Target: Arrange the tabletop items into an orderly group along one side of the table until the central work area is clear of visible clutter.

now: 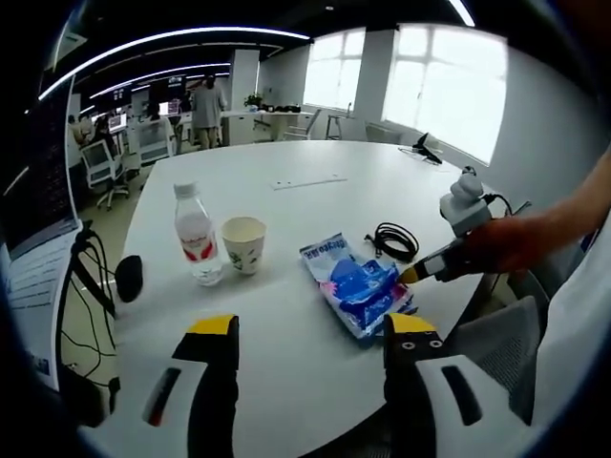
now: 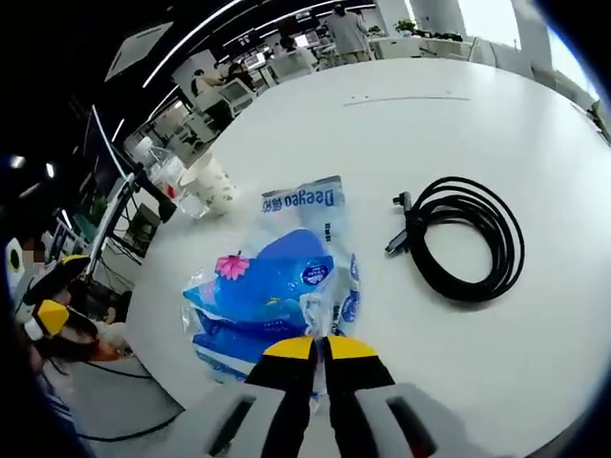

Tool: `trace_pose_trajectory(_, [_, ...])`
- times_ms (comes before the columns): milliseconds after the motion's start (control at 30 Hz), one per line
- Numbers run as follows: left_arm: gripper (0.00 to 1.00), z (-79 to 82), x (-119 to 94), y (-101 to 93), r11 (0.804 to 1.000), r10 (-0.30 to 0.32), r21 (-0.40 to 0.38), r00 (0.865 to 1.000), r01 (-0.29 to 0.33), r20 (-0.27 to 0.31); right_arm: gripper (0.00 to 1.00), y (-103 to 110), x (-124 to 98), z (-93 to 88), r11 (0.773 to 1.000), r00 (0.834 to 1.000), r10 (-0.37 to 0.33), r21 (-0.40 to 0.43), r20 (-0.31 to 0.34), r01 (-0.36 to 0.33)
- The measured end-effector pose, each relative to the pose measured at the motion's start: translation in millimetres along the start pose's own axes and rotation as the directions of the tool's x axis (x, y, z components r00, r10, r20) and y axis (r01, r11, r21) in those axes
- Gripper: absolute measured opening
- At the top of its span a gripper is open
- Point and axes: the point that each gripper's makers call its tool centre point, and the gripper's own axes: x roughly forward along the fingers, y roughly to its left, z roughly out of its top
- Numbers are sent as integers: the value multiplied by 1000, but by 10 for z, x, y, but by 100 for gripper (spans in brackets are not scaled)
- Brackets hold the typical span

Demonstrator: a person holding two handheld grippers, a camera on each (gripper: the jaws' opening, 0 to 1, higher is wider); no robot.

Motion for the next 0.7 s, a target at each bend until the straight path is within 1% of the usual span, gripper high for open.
trace_pose_trajectory(100, [61, -5, 10, 25, 1000, 1, 0, 1000, -1, 0, 0, -9, -55, -12, 1000, 1000, 16, -20, 12, -16])
trace_pose_trajectory(167, [61, -2, 18, 31, 1000, 2, -3, 1000, -2, 0, 0, -56, -85, -16, 997, 1000, 5, -77, 11, -4])
trace_pose_trajectory(200, [61, 3, 20, 23, 1000, 2, -2, 1000, -2, 0, 0, -64, -88, -16, 997, 1000, 4, -83, 12, -3])
trace_pose_trajectory(367, [61, 12, 67, -25, 1000, -3, 1, 1000, 3, -3, 0, -133, -197, 40, 997, 999, 19, -73, 38, -16])
trace_pose_trajectory(400, [61, 11, 65, -58, 1000, -6, 2, 1000, 6, -3, 0, -162, -209, 64, 997, 999, 18, -69, 43, -15])
trace_pose_trajectory(500, [61, 0, 88, -84, 1000, -9, 1, 1000, 9, -7, 0, -201, -253, 80, 998, 998, 24, -66, 54, -20])
trace_pose_trajectory(567, [61, 13, 101, -110, 1000, -12, 1, 1000, 12, -8, 0, -257, -271, 125, 998, 998, 29, -58, 64, -25])
trace_pose_trajectory(700, [61, 35, 120, -134, 1000, -12, 1, 1000, 12, -10, 0, -277, -333, 125, 996, 997, 42, -80, 70, -36])
